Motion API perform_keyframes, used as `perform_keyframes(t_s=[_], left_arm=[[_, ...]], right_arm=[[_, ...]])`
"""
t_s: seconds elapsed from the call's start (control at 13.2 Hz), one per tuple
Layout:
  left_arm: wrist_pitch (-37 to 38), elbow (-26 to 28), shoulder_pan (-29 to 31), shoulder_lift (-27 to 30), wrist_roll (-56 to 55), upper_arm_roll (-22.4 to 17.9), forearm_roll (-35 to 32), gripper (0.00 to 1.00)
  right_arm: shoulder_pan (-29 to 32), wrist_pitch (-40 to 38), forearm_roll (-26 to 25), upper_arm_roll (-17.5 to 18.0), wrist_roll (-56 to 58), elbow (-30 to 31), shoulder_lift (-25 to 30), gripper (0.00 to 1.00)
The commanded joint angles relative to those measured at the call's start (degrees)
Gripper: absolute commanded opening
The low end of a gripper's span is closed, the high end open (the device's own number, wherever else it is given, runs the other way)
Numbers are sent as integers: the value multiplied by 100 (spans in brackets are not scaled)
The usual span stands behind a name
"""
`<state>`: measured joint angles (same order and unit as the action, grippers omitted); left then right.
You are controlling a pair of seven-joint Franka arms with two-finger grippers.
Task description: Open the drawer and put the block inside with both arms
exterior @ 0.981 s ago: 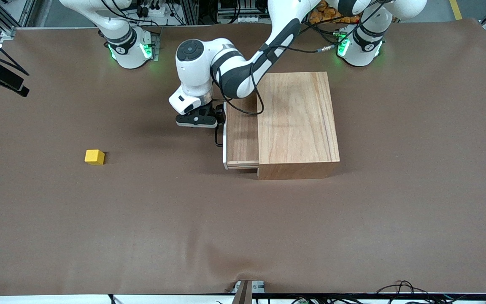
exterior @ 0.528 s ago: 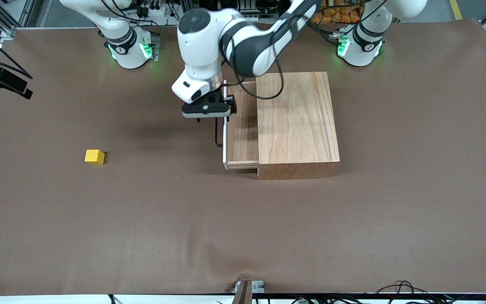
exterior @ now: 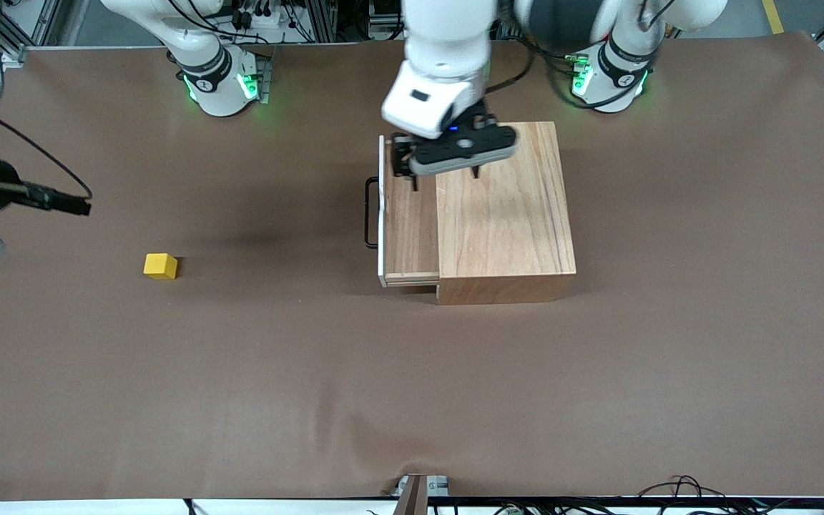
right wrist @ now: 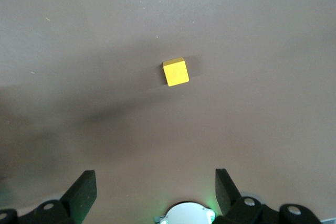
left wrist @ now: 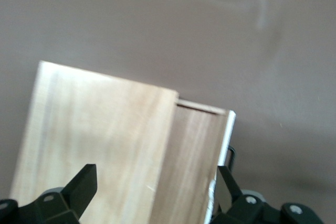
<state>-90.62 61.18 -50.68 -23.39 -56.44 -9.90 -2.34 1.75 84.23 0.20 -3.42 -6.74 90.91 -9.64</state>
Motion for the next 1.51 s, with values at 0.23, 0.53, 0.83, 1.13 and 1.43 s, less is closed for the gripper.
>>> perform_keyframes(t_s=[0.23,0.53,0.83,1.13,1.43], left_arm=[[501,658,1181,1204,984,67,-12,100],[756,746,2296,1495,2520,93,76,100],[783,851,3264,1566,3472,93,435,100],[791,1017,3792,1618,4272,93,533,100],[555,1834,3969,2013,4325,102,524,100]], right_arm=[[378,820,95,8,1122,320,-1206,100],[563,2639,156,8,1140,1743,-1198,100],[414,3662,331,8,1157,2378,-1259,100],[361,4048,323,8,1358,2589,-1365,100],[344,4416,332,8,1869,2817,-1470,100]])
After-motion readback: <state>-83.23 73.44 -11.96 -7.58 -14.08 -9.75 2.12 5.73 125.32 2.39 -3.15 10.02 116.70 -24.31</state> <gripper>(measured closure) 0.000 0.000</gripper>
